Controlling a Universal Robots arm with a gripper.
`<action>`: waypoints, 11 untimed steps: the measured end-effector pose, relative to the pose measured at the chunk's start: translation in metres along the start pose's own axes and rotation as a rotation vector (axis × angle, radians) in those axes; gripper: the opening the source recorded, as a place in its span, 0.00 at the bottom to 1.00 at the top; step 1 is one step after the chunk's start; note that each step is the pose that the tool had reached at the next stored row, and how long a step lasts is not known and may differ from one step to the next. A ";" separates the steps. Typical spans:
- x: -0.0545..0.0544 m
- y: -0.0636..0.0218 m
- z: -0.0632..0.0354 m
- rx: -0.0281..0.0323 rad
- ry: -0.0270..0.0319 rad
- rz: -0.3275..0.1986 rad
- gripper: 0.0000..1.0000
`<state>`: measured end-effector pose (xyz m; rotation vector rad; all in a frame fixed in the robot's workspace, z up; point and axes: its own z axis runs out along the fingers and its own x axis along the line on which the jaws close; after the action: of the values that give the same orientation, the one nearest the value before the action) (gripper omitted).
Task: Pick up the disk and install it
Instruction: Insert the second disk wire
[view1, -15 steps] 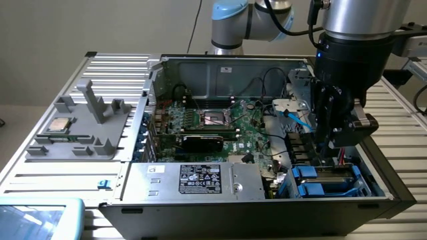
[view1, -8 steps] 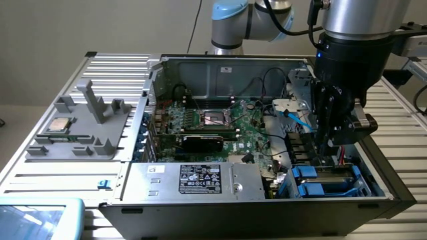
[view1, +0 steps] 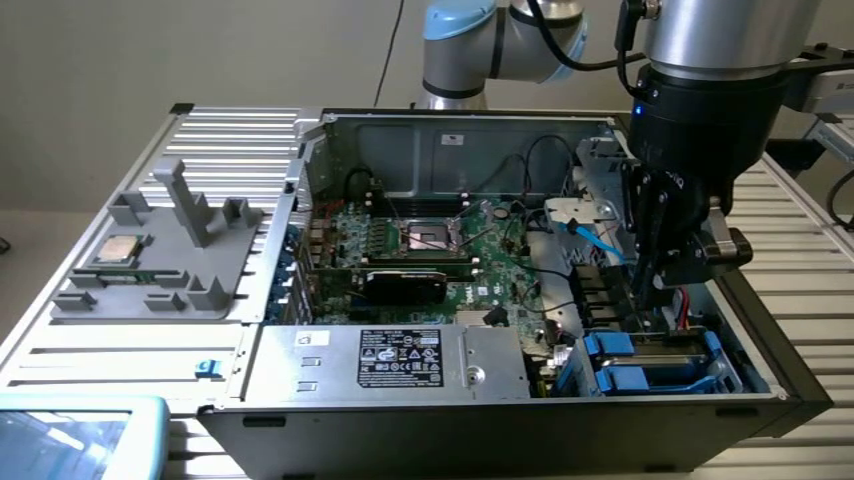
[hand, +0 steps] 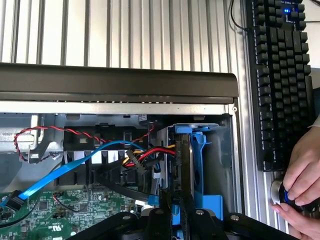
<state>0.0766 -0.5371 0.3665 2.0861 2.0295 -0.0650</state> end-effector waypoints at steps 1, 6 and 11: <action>0.000 0.0000 0.0000 0.0000 0.0004 0.000 0.19; 0.000 0.0000 0.0000 -0.0002 0.0014 0.000 0.16; 0.000 0.0000 0.0000 -0.0002 0.0014 0.000 0.16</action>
<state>0.0766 -0.5371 0.3665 2.0868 2.0300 -0.0634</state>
